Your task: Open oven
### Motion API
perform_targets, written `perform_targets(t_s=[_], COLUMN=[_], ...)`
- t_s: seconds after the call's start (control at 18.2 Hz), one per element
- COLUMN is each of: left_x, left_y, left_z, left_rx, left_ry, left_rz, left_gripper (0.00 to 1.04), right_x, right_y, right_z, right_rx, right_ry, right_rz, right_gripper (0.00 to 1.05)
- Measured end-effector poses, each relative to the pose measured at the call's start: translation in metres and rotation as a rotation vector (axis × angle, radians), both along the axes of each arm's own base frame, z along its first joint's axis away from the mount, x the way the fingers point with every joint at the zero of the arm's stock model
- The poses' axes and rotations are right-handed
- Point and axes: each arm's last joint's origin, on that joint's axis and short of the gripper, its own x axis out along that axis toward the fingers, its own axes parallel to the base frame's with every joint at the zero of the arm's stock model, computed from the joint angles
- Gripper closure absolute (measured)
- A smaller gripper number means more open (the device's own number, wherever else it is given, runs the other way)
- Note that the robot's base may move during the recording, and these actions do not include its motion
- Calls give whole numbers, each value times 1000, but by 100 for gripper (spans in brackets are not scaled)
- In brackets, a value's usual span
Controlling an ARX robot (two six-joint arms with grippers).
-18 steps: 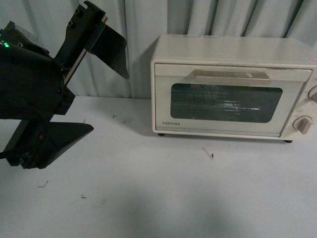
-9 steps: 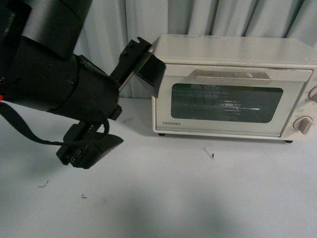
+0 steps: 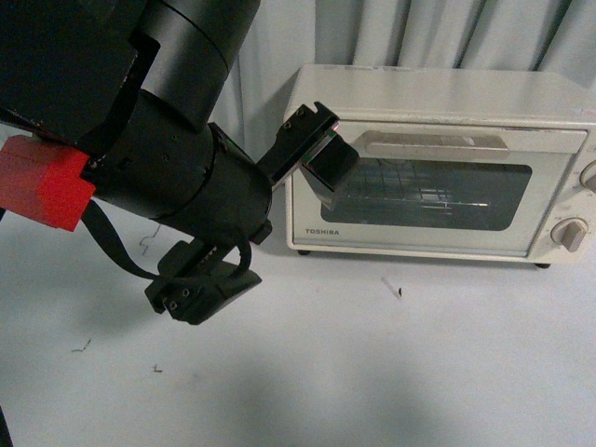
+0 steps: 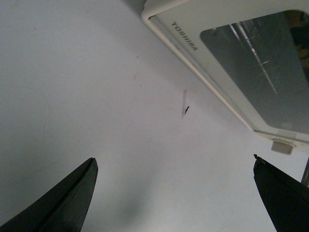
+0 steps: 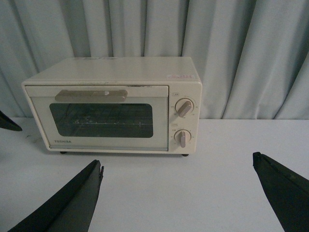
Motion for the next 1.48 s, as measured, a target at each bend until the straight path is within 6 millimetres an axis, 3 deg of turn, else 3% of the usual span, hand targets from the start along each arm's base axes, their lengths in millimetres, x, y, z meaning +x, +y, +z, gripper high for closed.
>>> perform_targets(t_s=[0.22,0.49,0.66,0.71,0.77,1.04,1.21,1.32,1.48], left_x=[-2,0,12,11,3,19,11,12,6], left_y=[13,50,43,32,-6,7,-14,-13,6], left_z=[16,53,31,14,-8,-16,-13,-13,-37], left_rx=[29,72,74,69,-11,-29,-43,-54,-24], left_ry=[-78,-193,-128,-63,8,-1,-20,-42,-24], left_rz=[-9,-9,26,37,-7,28,-35,-33,5], left_gripper=[7,7,7,7,7,7,7,7,7], right_x=[0,0,0,0,0,0,0,0,0], right_y=[0,0,0,0,0,0,0,0,0], right_z=[0,0,0,0,0,0,0,0,0], right_rx=[0,0,0,0,0,0,0,0,0], right_ry=[0,0,0,0,0,0,0,0,0], right_rz=[0,0,0,0,0,0,0,0,0], right_gripper=[6,6,6,6,6,6,6,6,6])
